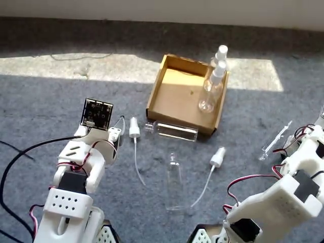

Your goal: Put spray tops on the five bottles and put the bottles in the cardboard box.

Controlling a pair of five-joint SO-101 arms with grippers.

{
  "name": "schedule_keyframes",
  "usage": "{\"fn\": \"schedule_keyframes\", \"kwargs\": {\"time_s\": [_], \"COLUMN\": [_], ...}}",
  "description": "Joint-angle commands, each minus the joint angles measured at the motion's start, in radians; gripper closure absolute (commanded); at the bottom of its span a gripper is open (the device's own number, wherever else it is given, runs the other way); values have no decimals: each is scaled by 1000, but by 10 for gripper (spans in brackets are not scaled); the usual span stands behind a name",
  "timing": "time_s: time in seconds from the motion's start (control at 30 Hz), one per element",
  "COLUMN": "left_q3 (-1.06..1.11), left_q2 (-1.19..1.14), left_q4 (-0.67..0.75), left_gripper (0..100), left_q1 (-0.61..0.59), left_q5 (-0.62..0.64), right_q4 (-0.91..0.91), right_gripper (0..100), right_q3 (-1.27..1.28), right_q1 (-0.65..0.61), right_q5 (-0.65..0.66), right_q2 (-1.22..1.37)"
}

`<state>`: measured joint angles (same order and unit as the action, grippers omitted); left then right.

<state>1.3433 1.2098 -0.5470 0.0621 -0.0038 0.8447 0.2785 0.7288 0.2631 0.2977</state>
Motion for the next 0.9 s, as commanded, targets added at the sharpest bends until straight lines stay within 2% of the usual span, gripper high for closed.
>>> {"fn": "schedule_keyframes", "kwargs": {"time_s": [0.0, 0.2, 0.4, 0.47, 0.6, 0.77, 0.87], "left_q3": [-4, -2, -2, -2, -2, -10, -35], "left_q2": [16, 15, 15, 15, 15, 16, 18], "left_q4": [15, 15, 15, 17, 18, 18, 20], "left_gripper": [853, 853, 853, 853, 853, 853, 853], "left_q1": [-5, -5, -5, -5, -7, -19, -93], "left_q5": [-5, -5, -5, -5, -5, -9, -11], "right_q4": [-79, -79, -76, -59, 104, 328, 460], "right_gripper": [785, 851, 996, 993, 994, 994, 994], "right_q3": [-7, -12, -24, -50, -99, -189, -254], "right_q1": [19, 45, 108, 114, 102, -18, -145], "right_q5": [6, 2, 5, 5, 6, -3, -71], "right_q2": [2, -1, -12, -35, -124, -312, -456]}}
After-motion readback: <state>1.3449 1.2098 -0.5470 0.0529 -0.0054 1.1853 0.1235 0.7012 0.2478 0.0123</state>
